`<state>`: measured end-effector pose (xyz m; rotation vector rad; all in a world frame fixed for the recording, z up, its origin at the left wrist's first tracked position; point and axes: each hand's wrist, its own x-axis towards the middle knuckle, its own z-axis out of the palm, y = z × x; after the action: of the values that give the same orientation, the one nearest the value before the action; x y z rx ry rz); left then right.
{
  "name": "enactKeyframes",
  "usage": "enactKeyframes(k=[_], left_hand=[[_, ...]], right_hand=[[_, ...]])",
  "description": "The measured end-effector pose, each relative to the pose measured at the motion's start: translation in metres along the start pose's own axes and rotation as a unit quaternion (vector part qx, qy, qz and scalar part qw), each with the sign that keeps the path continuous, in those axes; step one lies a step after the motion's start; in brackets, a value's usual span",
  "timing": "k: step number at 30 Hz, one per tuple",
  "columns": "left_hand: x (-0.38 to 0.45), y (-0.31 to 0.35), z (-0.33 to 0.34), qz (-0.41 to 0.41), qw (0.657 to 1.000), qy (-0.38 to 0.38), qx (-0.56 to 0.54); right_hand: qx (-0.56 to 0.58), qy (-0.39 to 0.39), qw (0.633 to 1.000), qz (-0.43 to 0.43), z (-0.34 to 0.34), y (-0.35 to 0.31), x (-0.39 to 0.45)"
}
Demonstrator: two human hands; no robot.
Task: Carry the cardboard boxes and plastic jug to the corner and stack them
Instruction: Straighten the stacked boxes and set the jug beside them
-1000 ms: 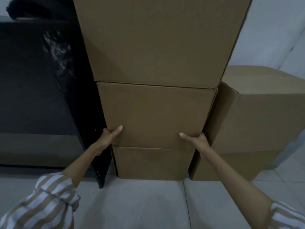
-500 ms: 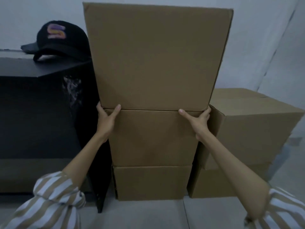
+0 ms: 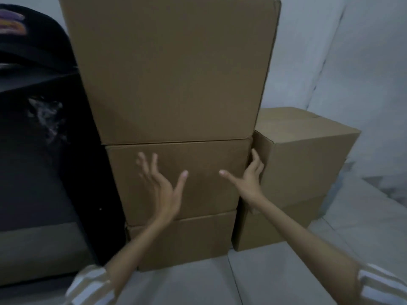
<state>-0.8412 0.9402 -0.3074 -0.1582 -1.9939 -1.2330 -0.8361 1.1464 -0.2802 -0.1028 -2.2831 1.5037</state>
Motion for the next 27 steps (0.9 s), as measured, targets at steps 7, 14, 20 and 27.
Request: enactKeyframes(k=[7,14,20,27], left_hand=[[-0.089,0.044,0.12,-0.014,0.968,-0.238,-0.08],[-0.132,0.061,0.23,-0.184,0.968,-0.115,-0.129],[-0.186,0.036,0.277,-0.298,0.949,-0.045,-0.088],[-0.18,0.038,0.293,-0.383,0.916,-0.02,-0.116]], right_hand=[[0.005,0.07,0.991,0.113,-0.092,0.11,0.002],[-0.023,0.204,0.956,0.212,-0.214,0.221,0.067],[-0.047,0.062,0.967,0.243,-0.249,0.306,0.092],[0.078,-0.074,0.986,0.128,-0.271,0.334,0.144]])
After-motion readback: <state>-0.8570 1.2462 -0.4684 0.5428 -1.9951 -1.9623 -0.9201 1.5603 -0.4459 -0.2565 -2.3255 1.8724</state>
